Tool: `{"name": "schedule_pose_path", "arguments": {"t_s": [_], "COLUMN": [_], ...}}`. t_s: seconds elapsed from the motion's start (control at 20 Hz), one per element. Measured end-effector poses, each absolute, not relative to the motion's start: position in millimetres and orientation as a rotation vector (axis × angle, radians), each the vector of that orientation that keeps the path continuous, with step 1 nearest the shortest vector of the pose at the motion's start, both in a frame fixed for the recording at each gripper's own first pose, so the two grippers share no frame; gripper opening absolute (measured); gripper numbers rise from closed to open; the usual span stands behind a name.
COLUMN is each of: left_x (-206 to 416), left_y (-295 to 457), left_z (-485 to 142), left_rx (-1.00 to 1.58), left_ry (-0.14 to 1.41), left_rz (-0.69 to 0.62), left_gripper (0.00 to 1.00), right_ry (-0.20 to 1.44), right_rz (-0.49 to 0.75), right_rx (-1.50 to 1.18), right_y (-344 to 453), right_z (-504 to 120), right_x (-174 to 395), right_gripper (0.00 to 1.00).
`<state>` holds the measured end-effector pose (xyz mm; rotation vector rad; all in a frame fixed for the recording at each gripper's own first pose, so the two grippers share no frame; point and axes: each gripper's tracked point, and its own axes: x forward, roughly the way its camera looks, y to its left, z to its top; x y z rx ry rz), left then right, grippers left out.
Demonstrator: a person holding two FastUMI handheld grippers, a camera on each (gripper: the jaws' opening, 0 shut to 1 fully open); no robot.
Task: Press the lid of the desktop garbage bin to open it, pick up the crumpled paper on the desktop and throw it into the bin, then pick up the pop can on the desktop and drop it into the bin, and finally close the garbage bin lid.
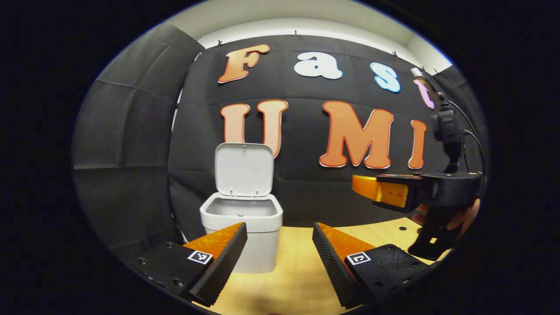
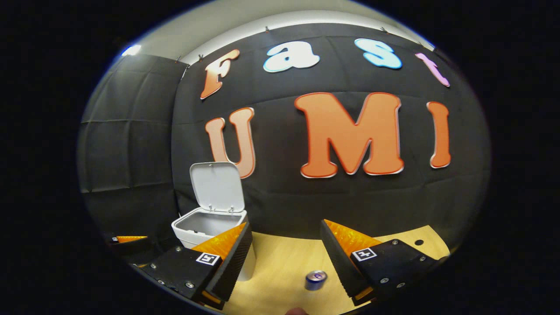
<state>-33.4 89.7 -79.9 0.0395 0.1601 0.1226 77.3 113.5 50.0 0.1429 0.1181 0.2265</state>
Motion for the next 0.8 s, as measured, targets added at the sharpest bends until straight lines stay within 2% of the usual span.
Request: {"name": "schedule_pose_path", "arguments": {"t_s": [0.25, 0.4, 0.8], "left_x": [-21, -9, 45], "left_y": [30, 7, -39], "left_z": [-83, -95, -187], "left_rx": [0.061, 0.061, 0.089], "left_ry": [0.155, 0.171, 0.269], "left_rz": [0.019, -0.015, -0.103], "left_gripper": [0.95, 0.94, 0.94], "right_ry": [0.161, 0.173, 0.209], "right_rz": [0.12, 0.075, -0.039], "right_rx": [0.116, 0.13, 0.109], "right_y": [39, 17, -42], "right_z": [32, 27, 20], "right_x": [28, 23, 13], "right_gripper": [0.94, 0.93, 0.94]}}
